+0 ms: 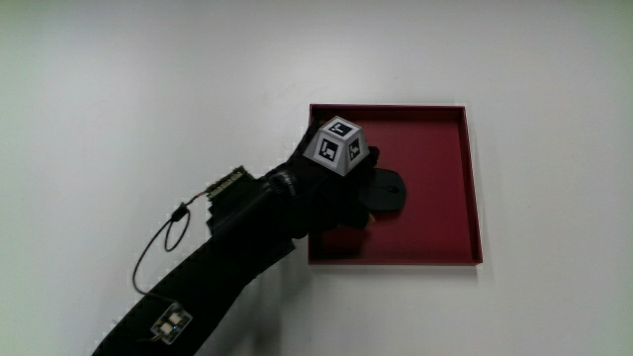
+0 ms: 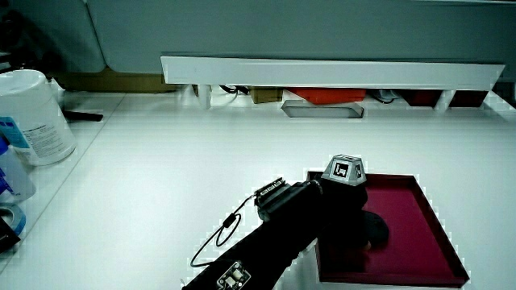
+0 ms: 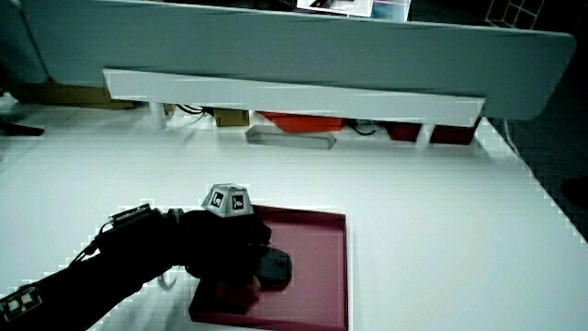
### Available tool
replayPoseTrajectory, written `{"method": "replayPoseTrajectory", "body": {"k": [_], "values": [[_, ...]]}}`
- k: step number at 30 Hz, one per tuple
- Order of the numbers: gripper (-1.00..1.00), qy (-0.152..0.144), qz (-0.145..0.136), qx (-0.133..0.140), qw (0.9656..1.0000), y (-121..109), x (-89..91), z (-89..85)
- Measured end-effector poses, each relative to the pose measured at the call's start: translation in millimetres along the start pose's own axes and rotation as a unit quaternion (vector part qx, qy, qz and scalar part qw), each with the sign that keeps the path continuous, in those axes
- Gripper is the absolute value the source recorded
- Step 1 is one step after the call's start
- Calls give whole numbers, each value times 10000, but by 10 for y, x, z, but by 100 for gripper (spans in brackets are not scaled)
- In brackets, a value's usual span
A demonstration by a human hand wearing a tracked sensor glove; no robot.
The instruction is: Place mouse into plate
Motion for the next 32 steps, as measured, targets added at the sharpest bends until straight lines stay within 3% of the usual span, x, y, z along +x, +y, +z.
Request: {"method": "replayPoseTrajectory", "body": {"k": [2, 5, 6, 8, 9, 10, 11, 12, 13, 14, 15, 16, 18, 19, 20, 22, 23, 24, 26, 29, 31, 32], "values": [[-54, -42, -149, 72, 9999, -22, -58, -1], [-77, -58, -107, -103, 9999, -363, -84, 174], [-85, -116, -295, 237, 9992, -532, -30, 286], [-100, -96, -442, 349, 9984, -747, -20, 379], [-100, -109, -578, 503, 9970, -846, -15, 420], [-100, -88, -580, 414, 9974, -935, -12, 460], [-100, -277, -403, 195, 9986, -973, -54, 437], [-100, -185, -551, 380, 9976, -1103, -33, 499], [-100, 126, -686, 496, 9963, -1242, 14, 587], [-100, -279, -527, 365, 9976, -1241, -71, 511], [-100, -175, -471, 228, 9985, -1301, -88, 526], [-100, -358, -476, 315, 9977, -1359, -129, 521], [-100, 198, -658, 670, 9954, -1597, -72, 673], [-100, -38, -560, 460, 9974, -1618, -135, 638], [-100, 181, -676, 771, 9946, -1751, -85, 731], [-100, -1, -697, 761, 9947, -1845, -135, 729], [-100, -76, -729, 901, 9932, -1914, -141, 750], [-100, -442, -712, 919, 9922, -1915, -215, 690], [-100, -41, -800, 1079, 9909, -2076, -142, 804], [-100, -45, -689, 997, 9926, -2197, -136, 828], [-100, 134, -740, 1135, 9907, -2241, -105, 860], [-100, 81, -733, 1126, 9909, -2234, -116, 850]]}}
